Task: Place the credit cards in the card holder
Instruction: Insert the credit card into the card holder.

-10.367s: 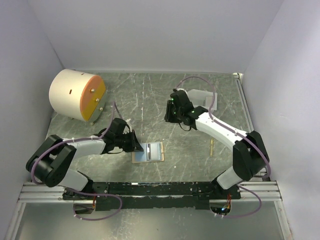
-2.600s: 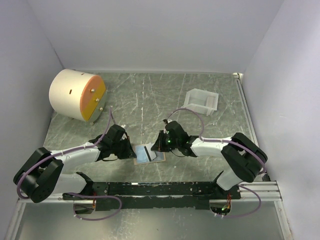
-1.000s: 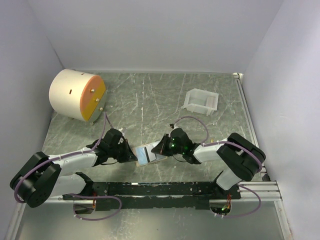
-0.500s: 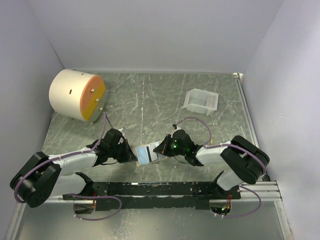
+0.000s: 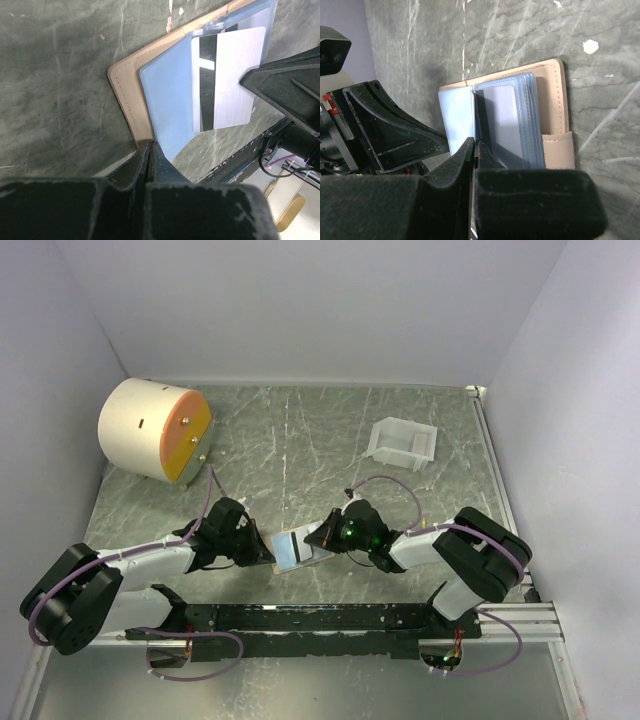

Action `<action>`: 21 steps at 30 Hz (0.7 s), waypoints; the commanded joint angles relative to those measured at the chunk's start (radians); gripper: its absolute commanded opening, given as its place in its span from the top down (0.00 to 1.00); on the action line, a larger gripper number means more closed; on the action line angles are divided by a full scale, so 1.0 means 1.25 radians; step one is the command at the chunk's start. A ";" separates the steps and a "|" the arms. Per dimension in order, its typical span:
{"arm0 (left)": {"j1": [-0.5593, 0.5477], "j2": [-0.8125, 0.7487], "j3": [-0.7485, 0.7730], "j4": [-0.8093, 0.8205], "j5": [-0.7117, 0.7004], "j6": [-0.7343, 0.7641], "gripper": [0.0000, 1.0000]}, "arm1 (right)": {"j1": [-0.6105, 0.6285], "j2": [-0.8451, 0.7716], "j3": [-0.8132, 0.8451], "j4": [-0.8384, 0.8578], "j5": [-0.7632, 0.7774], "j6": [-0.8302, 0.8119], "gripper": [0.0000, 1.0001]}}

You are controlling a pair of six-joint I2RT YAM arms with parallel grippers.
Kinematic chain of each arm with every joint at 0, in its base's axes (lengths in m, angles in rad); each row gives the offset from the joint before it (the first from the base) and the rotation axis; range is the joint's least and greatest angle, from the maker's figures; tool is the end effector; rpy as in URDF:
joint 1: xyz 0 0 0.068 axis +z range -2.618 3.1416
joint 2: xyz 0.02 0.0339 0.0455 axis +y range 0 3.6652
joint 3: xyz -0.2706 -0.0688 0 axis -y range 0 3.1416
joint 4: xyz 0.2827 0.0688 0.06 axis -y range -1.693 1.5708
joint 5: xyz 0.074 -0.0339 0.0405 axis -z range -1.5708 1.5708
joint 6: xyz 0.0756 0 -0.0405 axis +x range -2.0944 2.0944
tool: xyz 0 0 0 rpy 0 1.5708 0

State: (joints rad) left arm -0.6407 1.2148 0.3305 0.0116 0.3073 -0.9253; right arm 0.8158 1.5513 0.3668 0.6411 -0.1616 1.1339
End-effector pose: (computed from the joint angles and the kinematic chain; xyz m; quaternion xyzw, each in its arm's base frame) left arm 0.1829 -0.1649 0.0746 -0.0799 0.9267 -0.3403 0.1381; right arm 0.1995 0.2297 0.0679 0.0983 0.8634 0.4448 0.2167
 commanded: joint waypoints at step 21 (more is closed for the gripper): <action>-0.006 0.021 -0.009 -0.009 -0.011 0.009 0.93 | 0.014 0.026 -0.008 0.025 -0.040 -0.005 1.00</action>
State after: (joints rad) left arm -0.6407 1.2232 0.3298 0.0189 0.3107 -0.9249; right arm 0.8215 1.5482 0.3511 0.6586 -0.1776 1.1332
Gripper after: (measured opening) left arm 0.075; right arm 0.007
